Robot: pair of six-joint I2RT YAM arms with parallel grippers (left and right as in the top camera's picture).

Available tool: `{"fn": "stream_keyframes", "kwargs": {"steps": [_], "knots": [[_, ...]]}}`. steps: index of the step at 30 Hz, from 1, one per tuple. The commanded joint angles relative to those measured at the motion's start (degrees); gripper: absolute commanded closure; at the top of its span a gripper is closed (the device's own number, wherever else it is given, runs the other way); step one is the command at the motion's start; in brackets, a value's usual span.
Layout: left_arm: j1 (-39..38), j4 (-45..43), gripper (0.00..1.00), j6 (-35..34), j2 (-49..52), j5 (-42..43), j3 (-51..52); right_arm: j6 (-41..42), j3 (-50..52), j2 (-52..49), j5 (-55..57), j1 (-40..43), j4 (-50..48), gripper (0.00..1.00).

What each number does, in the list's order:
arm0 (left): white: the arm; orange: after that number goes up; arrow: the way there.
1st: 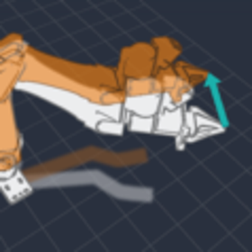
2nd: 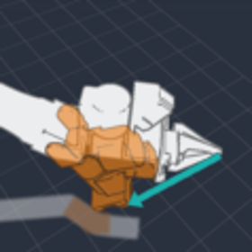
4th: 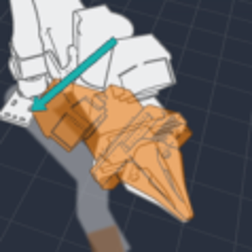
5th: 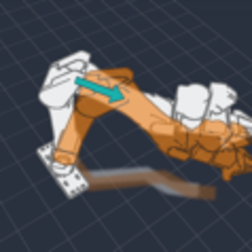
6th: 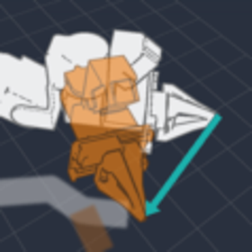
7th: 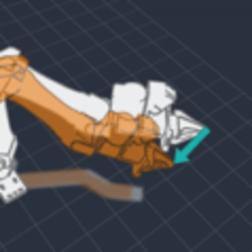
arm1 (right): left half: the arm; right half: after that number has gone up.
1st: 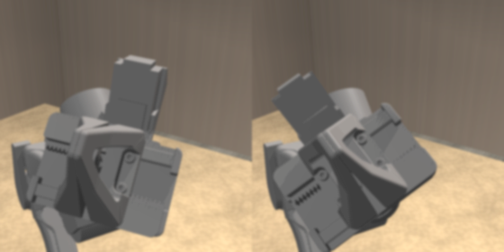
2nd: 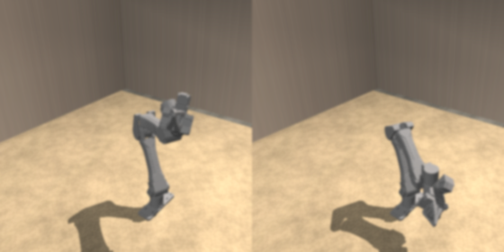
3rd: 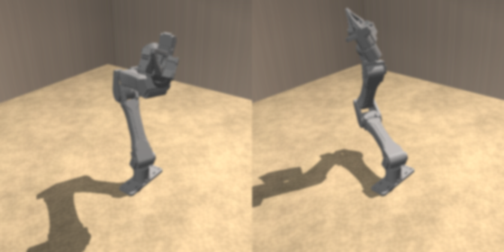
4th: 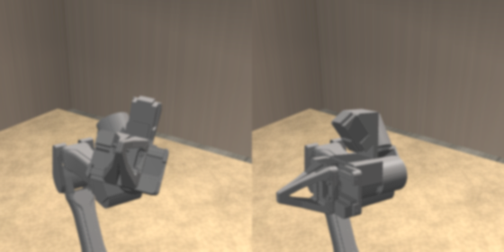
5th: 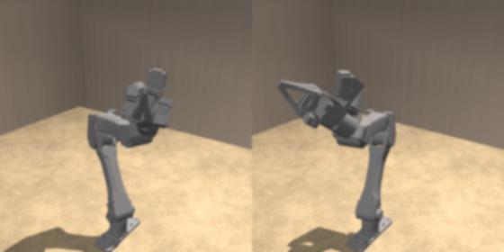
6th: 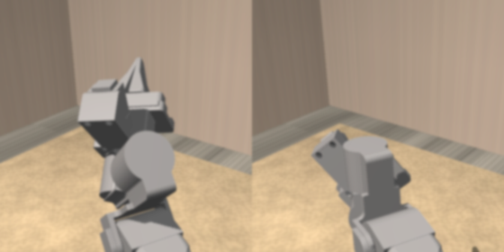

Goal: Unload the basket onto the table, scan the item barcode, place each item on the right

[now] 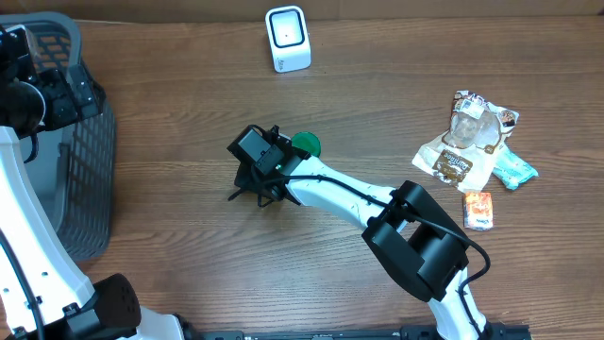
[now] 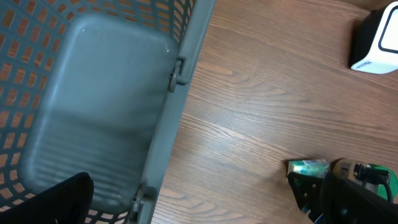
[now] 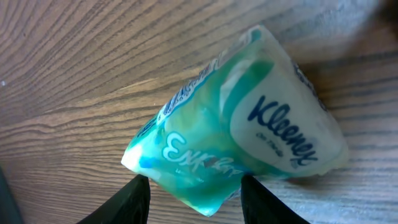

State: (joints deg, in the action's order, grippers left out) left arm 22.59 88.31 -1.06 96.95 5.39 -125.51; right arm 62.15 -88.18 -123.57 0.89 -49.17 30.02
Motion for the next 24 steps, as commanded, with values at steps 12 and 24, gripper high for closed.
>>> {"fn": "stream_keyframes", "kwargs": {"steps": [12,24], "knots": [[-0.1,-0.1,0.0,1.1,0.3,0.2,-0.2,-40.4,0.5,-0.2,0.1,-0.2,-0.8,0.48],[-0.1,-0.1,0.01,1.1,0.3,0.2,-0.2,-66.7,0.4,-0.2,-1.4,0.7,1.4,0.42]]}}
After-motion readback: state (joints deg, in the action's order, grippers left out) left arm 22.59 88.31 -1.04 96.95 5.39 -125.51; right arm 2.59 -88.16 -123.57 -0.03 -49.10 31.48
